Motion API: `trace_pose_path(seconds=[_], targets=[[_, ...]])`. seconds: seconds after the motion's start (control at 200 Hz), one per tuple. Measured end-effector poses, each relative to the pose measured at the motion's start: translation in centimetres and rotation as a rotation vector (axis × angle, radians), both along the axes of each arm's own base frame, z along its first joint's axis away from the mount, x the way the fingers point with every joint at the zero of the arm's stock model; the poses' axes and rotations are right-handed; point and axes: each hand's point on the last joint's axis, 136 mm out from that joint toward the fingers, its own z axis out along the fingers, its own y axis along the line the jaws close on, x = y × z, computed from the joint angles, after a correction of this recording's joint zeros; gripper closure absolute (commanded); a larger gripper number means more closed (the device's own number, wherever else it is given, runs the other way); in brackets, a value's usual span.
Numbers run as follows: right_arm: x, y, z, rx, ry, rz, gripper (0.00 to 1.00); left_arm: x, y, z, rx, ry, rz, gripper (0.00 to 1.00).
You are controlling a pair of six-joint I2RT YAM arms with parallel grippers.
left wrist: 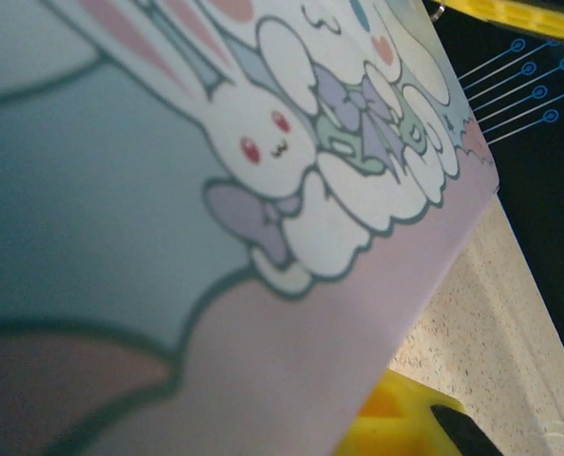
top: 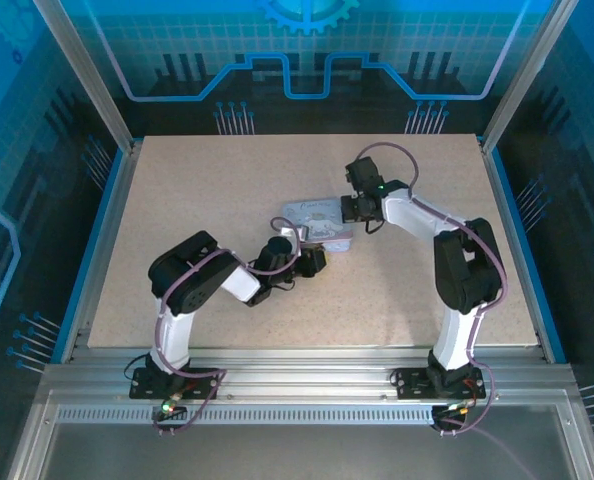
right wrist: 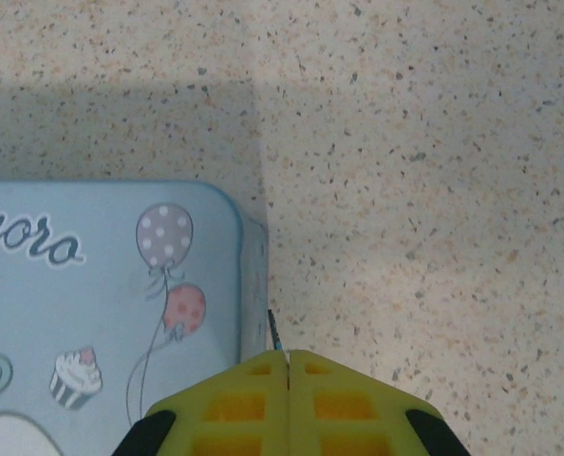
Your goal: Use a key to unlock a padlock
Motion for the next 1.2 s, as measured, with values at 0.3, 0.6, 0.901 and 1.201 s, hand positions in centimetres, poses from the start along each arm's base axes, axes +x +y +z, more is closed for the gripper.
trace_pose_path(seconds=[0.3, 0.6, 0.901, 1.201], targets=[[-3.5, -3.1, 3.2, 0.132, -0.055, -0.038, 1.0, -1.5, 0.9, 0.4, 0.029, 0.133, 0.01, 1.0], [-9.1, -3.5, 6.3, 0.395, -0.153, 0.015, 1.0, -1.8, 0.7, 1.0, -0.022, 0.243, 0.045, 1.0], [-13.4, -1.1, 7.3, 0.67, -0.206, 0.086, 1.0, -0.5, -0.2, 3.2, -0.107, 0.269, 0.08, 0.99], [-14.4, -0.5, 6.2, 0.798, -0.191, 0.048, 1.0, -0.2, -0.5, 3.8, -0.146, 0.286, 0.096, 0.98]])
